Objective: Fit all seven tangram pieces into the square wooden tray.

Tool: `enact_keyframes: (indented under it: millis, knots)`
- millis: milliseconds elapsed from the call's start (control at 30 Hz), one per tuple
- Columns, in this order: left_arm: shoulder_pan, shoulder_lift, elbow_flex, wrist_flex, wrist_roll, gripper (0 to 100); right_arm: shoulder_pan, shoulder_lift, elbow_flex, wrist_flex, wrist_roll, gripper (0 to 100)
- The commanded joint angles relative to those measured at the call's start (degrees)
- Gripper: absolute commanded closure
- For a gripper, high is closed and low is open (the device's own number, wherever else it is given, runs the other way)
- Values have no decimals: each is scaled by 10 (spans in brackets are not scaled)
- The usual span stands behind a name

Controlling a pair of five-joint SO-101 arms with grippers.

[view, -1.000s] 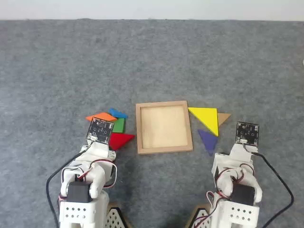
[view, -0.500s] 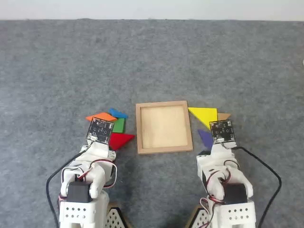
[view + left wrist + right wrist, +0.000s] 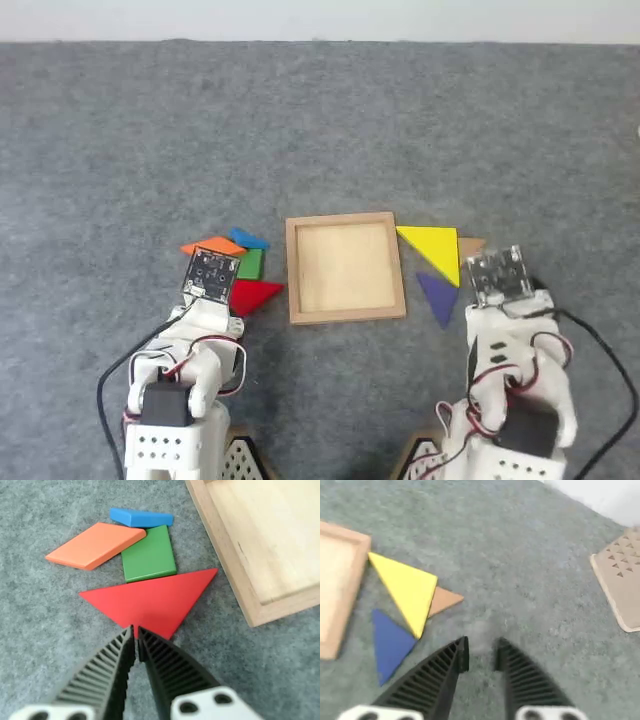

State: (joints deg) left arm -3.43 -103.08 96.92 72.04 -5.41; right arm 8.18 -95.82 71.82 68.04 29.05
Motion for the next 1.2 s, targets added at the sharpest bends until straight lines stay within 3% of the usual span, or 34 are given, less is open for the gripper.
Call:
enact_keyframes:
  millis: [0,133,267,400,633,1167]
  knots:
    - [-3,-12,-5,3,5,985,-63,155,-124,-7,-4,793]
    - [-3,-12,-5,3,5,985,-138,417,-215,-59,-3,798]
    - [-3,-12,-5,3,5,985,-160,656,-321,-91,-3,797]
    - [-3,-12,-5,3,5,985,-176,798,-389,-95,22,784]
    - [-3,-12,-5,3,5,985,-175,880,-396,-141,72,612]
    - [-3,-12,-5,3,5,985,-206,1020,-412,-232,111,608]
